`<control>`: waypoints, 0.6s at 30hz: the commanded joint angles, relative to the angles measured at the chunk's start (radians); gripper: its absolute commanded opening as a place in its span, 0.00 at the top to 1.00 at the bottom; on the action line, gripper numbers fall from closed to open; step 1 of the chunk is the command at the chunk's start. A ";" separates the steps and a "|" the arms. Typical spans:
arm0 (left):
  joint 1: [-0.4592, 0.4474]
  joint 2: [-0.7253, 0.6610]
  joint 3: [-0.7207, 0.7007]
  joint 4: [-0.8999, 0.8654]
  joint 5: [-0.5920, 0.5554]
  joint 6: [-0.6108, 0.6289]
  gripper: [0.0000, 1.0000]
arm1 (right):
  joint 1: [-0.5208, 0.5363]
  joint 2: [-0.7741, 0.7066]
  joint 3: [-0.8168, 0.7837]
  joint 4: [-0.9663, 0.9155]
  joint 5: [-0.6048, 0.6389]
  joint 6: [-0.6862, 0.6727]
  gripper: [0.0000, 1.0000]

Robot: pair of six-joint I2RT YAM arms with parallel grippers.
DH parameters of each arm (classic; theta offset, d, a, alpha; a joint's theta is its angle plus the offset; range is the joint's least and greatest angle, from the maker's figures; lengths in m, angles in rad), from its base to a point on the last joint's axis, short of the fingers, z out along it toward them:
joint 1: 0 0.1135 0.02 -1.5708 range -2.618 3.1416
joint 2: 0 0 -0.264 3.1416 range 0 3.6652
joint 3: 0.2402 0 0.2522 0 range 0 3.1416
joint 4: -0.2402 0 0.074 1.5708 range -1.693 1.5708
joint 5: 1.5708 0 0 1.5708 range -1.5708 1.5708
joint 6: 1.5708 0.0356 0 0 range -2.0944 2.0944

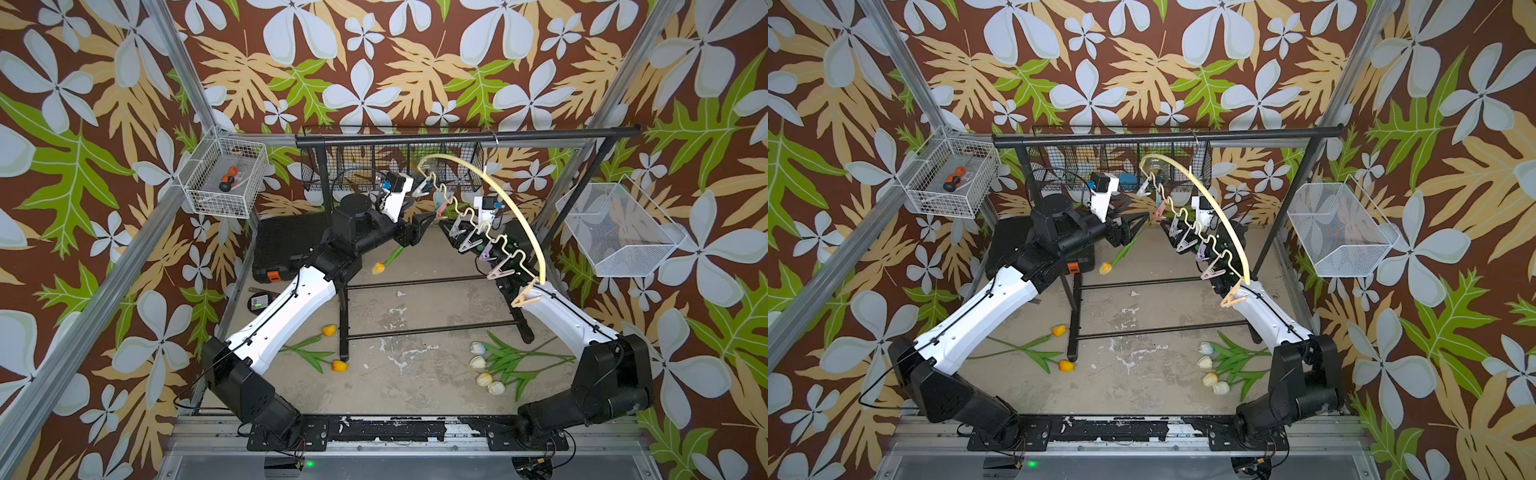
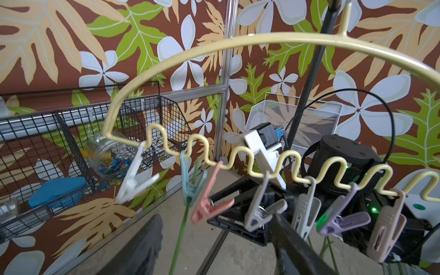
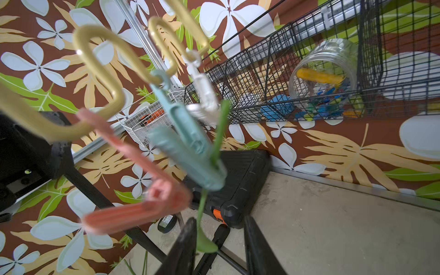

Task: Dry the flowers on a clothes hanger
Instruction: Clamp the flower onto the hanger, then pick up the flower at the center of the board.

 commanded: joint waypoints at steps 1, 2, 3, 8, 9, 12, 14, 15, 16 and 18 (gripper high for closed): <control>0.000 -0.016 -0.018 -0.022 -0.041 -0.039 0.26 | 0.001 -0.029 -0.015 -0.042 0.027 -0.055 0.64; 0.000 -0.018 -0.024 -0.030 -0.048 -0.042 0.25 | 0.000 -0.038 -0.021 -0.062 0.031 -0.066 0.64; 0.000 -0.024 -0.032 -0.032 -0.049 -0.046 0.25 | 0.000 -0.051 -0.027 -0.079 0.031 -0.075 0.63; 0.000 -0.054 -0.110 -0.028 -0.037 -0.102 0.24 | 0.000 -0.133 -0.085 -0.150 0.096 -0.121 0.62; 0.000 -0.059 -0.123 -0.028 -0.033 -0.111 0.24 | 0.000 -0.148 -0.095 -0.160 0.103 -0.128 0.62; 0.000 -0.076 -0.170 -0.028 -0.029 -0.150 0.25 | 0.000 -0.191 -0.125 -0.191 0.123 -0.145 0.62; 0.000 -0.087 -0.205 -0.027 -0.023 -0.177 0.27 | 0.000 -0.221 -0.144 -0.219 0.133 -0.155 0.62; 0.000 -0.093 -0.219 -0.027 -0.018 -0.188 0.28 | 0.000 -0.233 -0.150 -0.231 0.139 -0.159 0.61; 0.000 -0.098 -0.234 -0.028 -0.011 -0.199 0.29 | 0.000 -0.248 -0.164 -0.245 0.147 -0.163 0.61; -0.002 -0.110 -0.265 -0.028 -0.003 -0.218 0.30 | 0.000 -0.278 -0.183 -0.273 0.166 -0.167 0.61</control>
